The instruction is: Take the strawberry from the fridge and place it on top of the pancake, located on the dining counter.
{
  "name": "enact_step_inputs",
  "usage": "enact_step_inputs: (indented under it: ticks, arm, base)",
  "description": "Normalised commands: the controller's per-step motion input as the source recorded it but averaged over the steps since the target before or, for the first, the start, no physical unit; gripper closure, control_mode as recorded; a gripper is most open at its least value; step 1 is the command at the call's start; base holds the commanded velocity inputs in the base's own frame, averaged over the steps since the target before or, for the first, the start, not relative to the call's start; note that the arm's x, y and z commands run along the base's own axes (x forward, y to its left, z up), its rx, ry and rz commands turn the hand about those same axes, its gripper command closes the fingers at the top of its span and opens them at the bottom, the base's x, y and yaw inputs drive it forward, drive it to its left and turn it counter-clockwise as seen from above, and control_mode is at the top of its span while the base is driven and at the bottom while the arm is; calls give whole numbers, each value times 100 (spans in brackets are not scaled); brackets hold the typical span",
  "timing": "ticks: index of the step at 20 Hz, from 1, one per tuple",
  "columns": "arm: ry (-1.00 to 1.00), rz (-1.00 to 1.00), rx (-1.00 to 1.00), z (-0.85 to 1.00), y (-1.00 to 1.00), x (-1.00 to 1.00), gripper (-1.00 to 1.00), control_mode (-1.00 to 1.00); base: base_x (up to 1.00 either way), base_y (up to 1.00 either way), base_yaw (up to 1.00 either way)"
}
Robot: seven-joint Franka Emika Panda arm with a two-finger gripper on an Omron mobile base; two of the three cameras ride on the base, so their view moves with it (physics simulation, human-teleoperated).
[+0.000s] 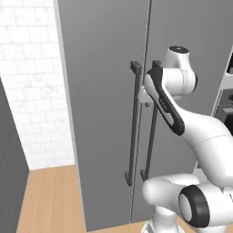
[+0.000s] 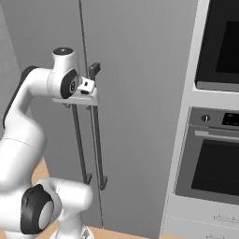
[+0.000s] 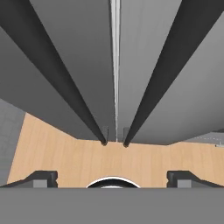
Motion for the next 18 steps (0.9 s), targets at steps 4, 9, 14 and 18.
enact_step_inputs:
  ticks: [4,9,14,18]
  arm:
    - [0,0,0,0,0,0,-100,100]
    - [0,0,0,0,0,0,-100,100]
    - [0,0,0,0,0,0,-100,100]
    - [0,0,0,0,0,0,-100,100]
  base:
    - [-1,5,0]
    - [-37,0,0]
    - [-58,0,0]
    - [-48,0,0]
